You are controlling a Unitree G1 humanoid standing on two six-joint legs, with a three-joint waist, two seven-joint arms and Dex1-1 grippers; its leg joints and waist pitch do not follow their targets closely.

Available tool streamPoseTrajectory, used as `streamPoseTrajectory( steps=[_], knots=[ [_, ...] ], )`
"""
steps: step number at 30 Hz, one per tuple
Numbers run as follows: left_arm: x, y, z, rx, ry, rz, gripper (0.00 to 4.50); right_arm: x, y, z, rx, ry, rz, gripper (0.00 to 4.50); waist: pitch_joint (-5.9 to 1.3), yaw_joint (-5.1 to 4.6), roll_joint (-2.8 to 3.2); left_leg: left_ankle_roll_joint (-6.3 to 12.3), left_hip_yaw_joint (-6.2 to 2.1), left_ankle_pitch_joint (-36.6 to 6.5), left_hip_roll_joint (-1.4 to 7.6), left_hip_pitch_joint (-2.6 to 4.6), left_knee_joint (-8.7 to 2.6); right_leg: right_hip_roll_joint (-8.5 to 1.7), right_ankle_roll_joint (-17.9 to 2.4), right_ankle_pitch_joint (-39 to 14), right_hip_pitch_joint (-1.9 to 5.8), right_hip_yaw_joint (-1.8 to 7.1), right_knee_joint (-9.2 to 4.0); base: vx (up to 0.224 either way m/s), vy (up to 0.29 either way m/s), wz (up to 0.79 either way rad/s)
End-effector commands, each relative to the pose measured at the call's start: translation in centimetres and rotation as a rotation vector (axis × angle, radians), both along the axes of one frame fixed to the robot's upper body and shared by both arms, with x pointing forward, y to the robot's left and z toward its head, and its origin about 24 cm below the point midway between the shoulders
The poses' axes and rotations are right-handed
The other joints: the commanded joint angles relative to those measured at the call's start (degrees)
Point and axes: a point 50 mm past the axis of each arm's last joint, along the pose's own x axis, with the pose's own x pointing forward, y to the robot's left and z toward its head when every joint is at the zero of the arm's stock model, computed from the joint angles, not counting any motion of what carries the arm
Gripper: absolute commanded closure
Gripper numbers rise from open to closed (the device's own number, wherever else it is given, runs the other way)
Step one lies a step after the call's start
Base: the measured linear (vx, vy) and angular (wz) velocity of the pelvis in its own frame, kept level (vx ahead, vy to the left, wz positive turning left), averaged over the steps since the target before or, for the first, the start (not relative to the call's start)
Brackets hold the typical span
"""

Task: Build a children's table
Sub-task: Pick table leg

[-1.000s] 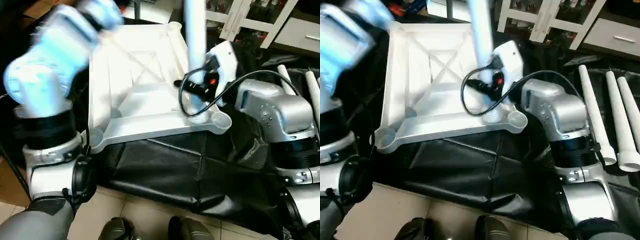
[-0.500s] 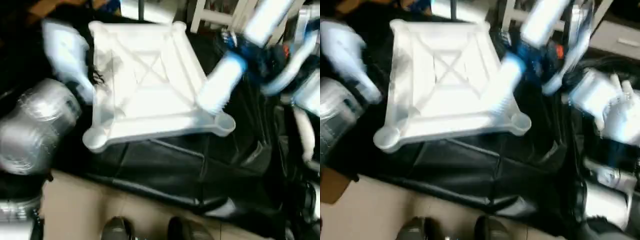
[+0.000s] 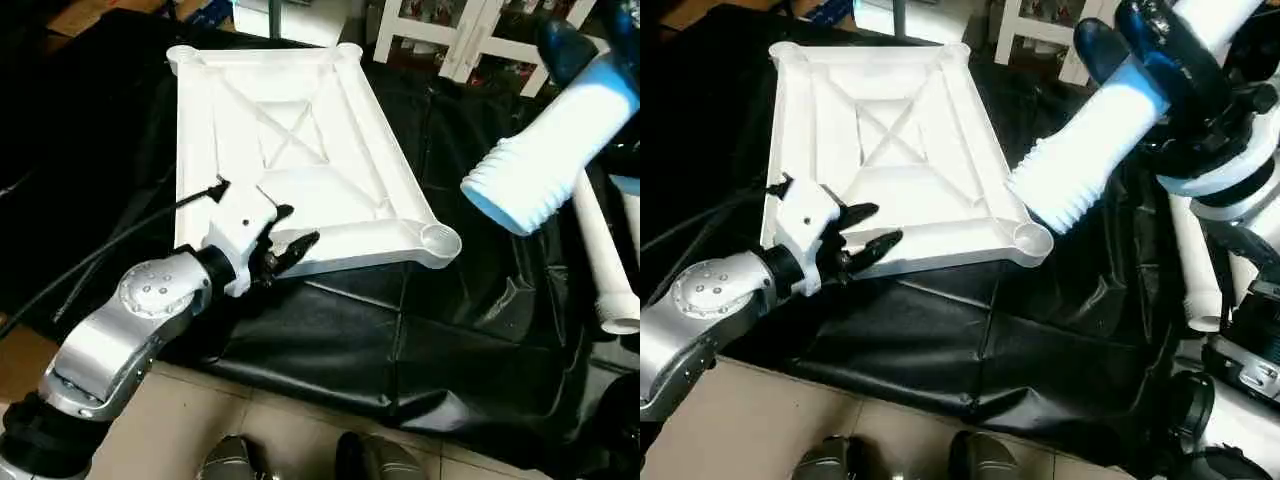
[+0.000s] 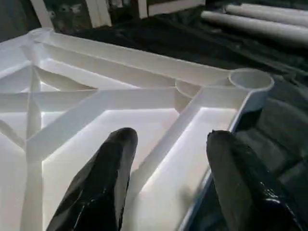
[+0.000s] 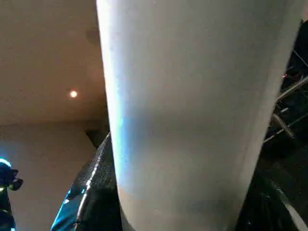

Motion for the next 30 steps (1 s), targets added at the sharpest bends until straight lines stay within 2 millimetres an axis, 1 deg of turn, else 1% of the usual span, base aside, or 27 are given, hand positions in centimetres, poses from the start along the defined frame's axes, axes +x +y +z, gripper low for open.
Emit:
streamPoseTrajectory(
  steps=[1,4,5,6,7,8,9,10,11,12,13,14,15,16,17,19,20,21,22,23,24,25,26,27,28,29,30],
  knots=[
    [-0.3,-0.2,-0.8,0.039,0.009,-0.024,1.82,-0.6,-0.7,0.5,0.02,-0.006,0.0,2.66,-4.75,0.1,0.36,1.62,-0.85,1.4,2.38,0.95,-3.99,-3.81,-10.13,-8.1,4.02,3.02,-4.37,0.0,0.0,0.0],
    [-0.2,-0.3,-1.0,0.059,0.0,-0.022,1.82,-0.6,-1.1,0.5,0.023,0.011,-0.005,2.66,-4.74,0.1,0.37,2.03,-0.81,1.62,2.38,0.85,-4.01,-3.79,-10.61,-6.98,4.02,2.99,-4.36,0.0,0.0,0.0],
    [-0.1,-0.4,-1.1,0.07,-0.008,-0.016,1.82,-0.6,-1.4,0.4,0.014,0.02,-0.017,2.66,-4.77,0.1,0.4,1.75,-0.8,1.6,2.4,0.79,-4.01,-3.84,-11.03,-6.67,4.08,2.96,-4.28,0.0,0.0,0.0],
    [0.0,-0.4,-1.2,0.087,-0.018,-0.011,1.82,-0.4,-1.5,0.2,-0.017,0.032,-0.057,2.66,-4.86,0.15,0.3,1.8,-0.84,1.74,2.45,0.75,-4.01,-3.87,-11.16,-6.03,4.19,2.96,-4.23,0.0,0.0,0.0],
    [0.0,-0.4,-1.2,0.087,-0.018,-0.011,1.82,-0.4,-1.5,0.2,-0.017,0.032,-0.057,2.66,-4.82,0.18,0.26,1.9,-0.85,1.85,2.46,0.65,-4.03,-3.85,-11.11,-5.85,4.2,2.96,-4.27,0.0,0.0,0.0],
    [0.1,-0.5,-1.3,0.1,-0.027,-0.006,1.65,0.0,-1.4,-0.2,-0.09,0.054,-0.131,2.66,-4.86,0.19,0.24,1.86,-0.79,1.98,2.46,0.64,-4.01,-3.82,-11.13,-5.57,4.15,2.98,-4.22,0.0,0.0,0.0],
    [0.2,-0.7,-1.4,0.105,-0.036,-0.002,1.55,0.6,-0.9,-0.7,-0.181,0.072,-0.221,2.66,-5.0,0.23,0.35,1.44,-0.8,2.35,2.5,0.59,-3.99,-3.89,-11.19,-5.34,4.15,2.94,-4.11,0.0,0.0,0.0],
    [0.2,-0.9,-1.4,0.107,-0.042,0.001,1.55,1.0,-0.5,-1.1,-0.249,0.08,-0.289,2.66,-4.92,0.24,0.16,0.78,-0.76,2.36,2.49,0.39,-4.0,-3.94,-10.57,-5.58,4.2,2.95,-4.18,0.0,0.0,0.0],
    [0.2,-1.4,-1.4,0.074,-0.038,-0.001,1.44,1.9,0.2,-1.8,-0.366,0.082,-0.409,2.66,-5.16,0.33,0.7,0.65,-0.9,2.37,2.43,0.5,-4.0,-4.11,-10.9,-5.45,4.37,2.96,-4.05,0.0,0.0,0.0],
    [0.2,-1.7,-1.3,0.049,-0.033,-0.003,1.44,2.3,0.8,-2.2,-0.437,0.071,-0.484,2.66,-5.22,0.26,0.53,-0.36,-0.87,2.51,2.71,0.37,-3.9,-4.2,-10.65,-5.1,4.16,2.9,-4.02,0.0,0.0,0.0],
    [0.2,-1.8,-1.3,0.046,-0.035,-0.005,1.44,2.4,0.9,-2.3,-0.461,0.065,-0.504,2.66,-5.22,0.17,0.42,-0.53,-0.84,2.38,2.55,0.43,-3.99,-4.14,-10.82,-4.94,4.26,2.92,-4.08,0.0,0.0,0.0],
    [0.2,-2.4,-1.3,0.03,-0.04,-0.017,1.14,2.9,2.1,-2.9,-0.582,0.017,-0.608,2.67,-5.3,0.33,0.81,-0.36,-0.91,1.63,2.65,0.49,-3.97,-4.29,-11.24,-4.74,4.21,3.02,-4.11,0.0,0.0,0.0],
    [0.1,-2.7,-1.4,0.024,-0.035,-0.031,1.09,3.0,2.8,-3.3,-0.651,-0.027,-0.656,2.67,-5.31,0.37,0.85,-0.48,-0.88,0.65,2.6,0.48,-4.01,-4.26,-11.07,-5.11,4.31,3.1,-4.19,0.0,0.0,0.0],
    [0.1,-2.7,-1.4,0.024,-0.035,-0.031,1.09,3.0,2.8,-3.3,-0.651,-0.027,-0.656,2.67,-5.31,0.39,0.71,-0.47,-0.88,0.37,2.57,0.46,-4.0,-4.24,-10.82,-5.27,4.33,3.11,-4.21,0.0,0.0,0.0],
    [-0.1,-3.0,-1.7,0.024,-0.023,-0.055,1.07,3.1,3.5,-4.1,-0.737,-0.086,-0.711,2.67,-5.49,0.51,1.06,0.05,-0.97,0.26,2.71,0.61,-4.04,-4.38,-10.83,-4.98,4.42,3.19,-4.15,0.0,0.0,0.0],
    [-0.1,-3.0,-1.8,0.025,-0.02,-0.059,1.07,3.1,3.6,-4.2,-0.753,-0.097,-0.721,2.67,-5.57,0.52,1.06,0.57,-0.91,0.74,2.68,0.6,-4.0,-4.18,-11.07,-3.36,4.47,3.22,-3.99,0.0,0.0,0.0],
    [-0.2,-3.1,-2.0,0.031,-0.015,-0.07,1.07,3.1,3.7,-4.6,-0.79,-0.123,-0.745,2.67,-5.67,0.59,1.2,1.15,-0.99,0.95,2.77,0.64,-3.96,-4.2,-11.53,-2.3,4.47,3.24,-3.85,0.0,0.0,0.0],
    [-0.2,-3.1,-2.1,0.034,-0.012,-0.073,1.07,3.1,3.6,-4.8,-0.794,-0.122,-0.753,2.67,-5.57,0.58,1.23,1.43,-0.94,0.56,2.76,0.69,-4.01,-4.14,-11.91,-2.01,4.5,3.28,-3.86,0.0,0.0,0.0],
    [-0.2,-3.1,-2.4,0.041,-0.005,-0.079,1.07,3.2,3.5,-5.1,-0.802,-0.12,-0.771,2.67,-5.65,0.64,1.42,1.54,-1.01,0.6,2.81,0.69,-3.99,-4.14,-12.05,-1.92,4.49,3.27,-3.81,0.0,0.0,0.0],
    [-0.2,-3.1,-3.0,0.08,0.007,-0.1,1.37,3.2,3.2,-5.9,-0.829,-0.126,-0.82,2.67,-5.66,0.63,1.31,1.72,-0.95,0.12,2.84,0.71,-3.98,-4.12,-12.04,-2.28,4.46,3.28,-3.96,0.0,0.0,0.0],
    [-0.1,-3.1,-3.4,0.102,0.01,-0.109,1.44,3.3,3.0,-6.3,-0.842,-0.133,-0.843,2.67,-5.72,0.76,1.39,1.75,-0.92,-0.28,2.91,0.85,-4.0,-4.17,-11.88,-2.89,4.35,3.29,-4.06,0.0,0.0,0.0],
    [0.0,-3.1,-3.8,0.139,0.012,-0.124,1.44,3.3,2.8,-6.7,-0.855,-0.139,-0.87,2.67,-5.76,0.71,1.44,1.7,-0.93,-0.55,2.84,0.83,-4.0,-4.1,-11.78,-3.2,4.4,3.27,-4.08,0.0,0.0,0.0],
    [0.2,-3.1,-4.1,0.167,0.009,-0.133,1.49,3.2,2.6,-7.0,-0.862,-0.143,-0.885,2.67,-5.98,0.67,1.42,1.74,-1.01,-0.02,2.84,0.9,-4.0,-4.14,-11.72,-2.54,4.59,3.3,-3.89,0.0,0.0,0.0],
    [0.2,-3.1,-4.1,0.167,0.009,-0.133,1.62,3.2,2.6,-7.0,-0.862,-0.143,-0.885,2.67,-6.04,0.58,1.43,1.96,-1.08,0.61,2.85,0.84,-3.98,-4.14,-11.99,-1.26,4.66,3.31,-3.7,0.0,0.0,0.0],
    [0.4,-3.1,-4.3,0.182,0.002,-0.135,1.76,3.2,2.4,-7.2,-0.874,-0.16,-0.909,2.67,-6.22,0.61,1.56,2.08,-1.15,0.93,2.84,0.86,-3.92,-4.18,-12.26,-0.6,4.76,3.29,-3.58,0.0,0.0,0.0],
    [0.7,-3.4,-4.2,0.183,-0.008,-0.142,1.76,3.1,2.1,-7.3,-0.874,-0.162,-0.94,2.67,-6.15,0.55,1.61,2.29,-1.12,0.69,2.89,0.81,-3.9,-4.27,-12.57,-0.36,4.75,3.32,-3.65,0.0,0.0,0.0],
    [1.1,-3.7,-4.2,0.157,-0.012,-0.137,1.87,3.0,1.7,-7.4,-0.868,-0.181,-0.982,2.67,-6.31,0.64,1.93,2.3,-1.08,0.32,2.88,0.82,-3.81,-4.42,-12.98,-0.29,4.84,3.4,-3.66,0.0,0.0,0.0]
  ],
)
